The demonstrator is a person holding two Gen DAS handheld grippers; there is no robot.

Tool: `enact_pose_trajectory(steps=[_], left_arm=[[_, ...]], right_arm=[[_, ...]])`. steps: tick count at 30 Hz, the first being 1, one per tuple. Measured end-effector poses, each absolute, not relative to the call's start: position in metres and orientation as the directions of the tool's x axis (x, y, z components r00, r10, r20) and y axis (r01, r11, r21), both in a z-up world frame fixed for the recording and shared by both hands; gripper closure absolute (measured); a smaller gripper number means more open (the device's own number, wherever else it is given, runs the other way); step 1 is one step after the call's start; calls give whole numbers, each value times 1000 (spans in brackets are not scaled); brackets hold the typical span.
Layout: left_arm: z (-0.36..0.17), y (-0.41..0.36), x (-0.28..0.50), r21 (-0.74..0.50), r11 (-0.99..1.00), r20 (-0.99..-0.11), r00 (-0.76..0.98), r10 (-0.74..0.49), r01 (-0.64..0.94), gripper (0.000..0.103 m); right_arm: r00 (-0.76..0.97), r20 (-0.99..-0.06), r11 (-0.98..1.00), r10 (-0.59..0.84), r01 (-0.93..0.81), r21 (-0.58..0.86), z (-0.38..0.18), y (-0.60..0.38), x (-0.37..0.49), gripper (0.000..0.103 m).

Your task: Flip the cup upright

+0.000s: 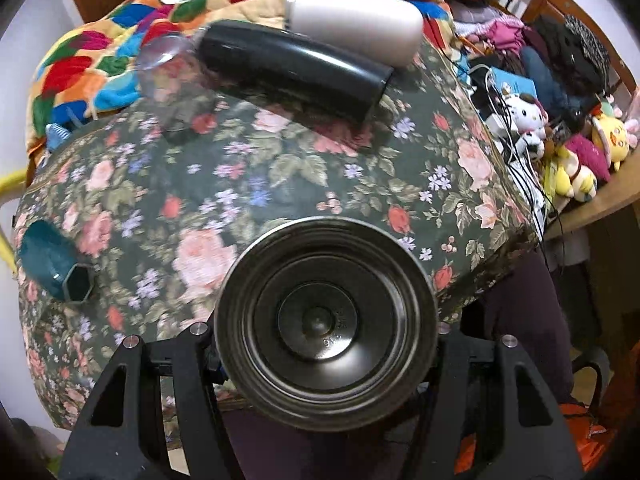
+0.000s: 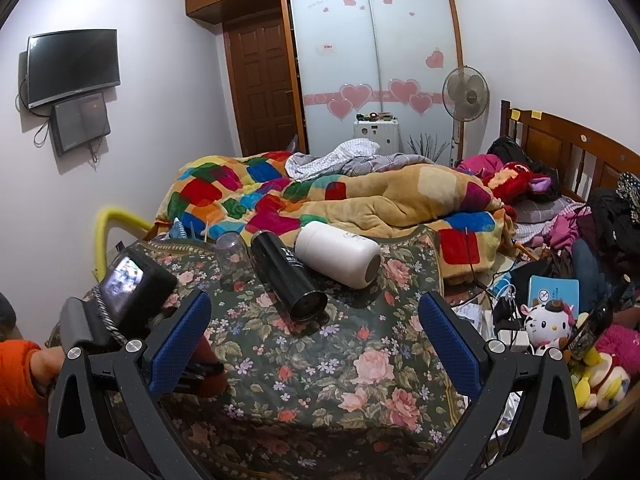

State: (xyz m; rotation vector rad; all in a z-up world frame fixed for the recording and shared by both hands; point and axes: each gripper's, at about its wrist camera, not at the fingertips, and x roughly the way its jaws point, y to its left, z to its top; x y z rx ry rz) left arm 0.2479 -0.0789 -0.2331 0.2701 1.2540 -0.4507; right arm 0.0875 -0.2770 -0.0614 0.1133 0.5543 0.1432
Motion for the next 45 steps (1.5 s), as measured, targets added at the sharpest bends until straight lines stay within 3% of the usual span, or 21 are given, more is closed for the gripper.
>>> enact_pose_trajectory(steps=[29, 45], left_arm=[[-276, -120, 301, -56, 873, -956, 225, -187, 485, 42], [-187, -82, 255, -22, 893, -857, 452, -249, 449, 37]], right_arm=[[790, -595, 988, 147, -82, 134, -87, -285, 115, 0], [799, -581, 988, 153, -110, 110, -76, -266, 106, 0]])
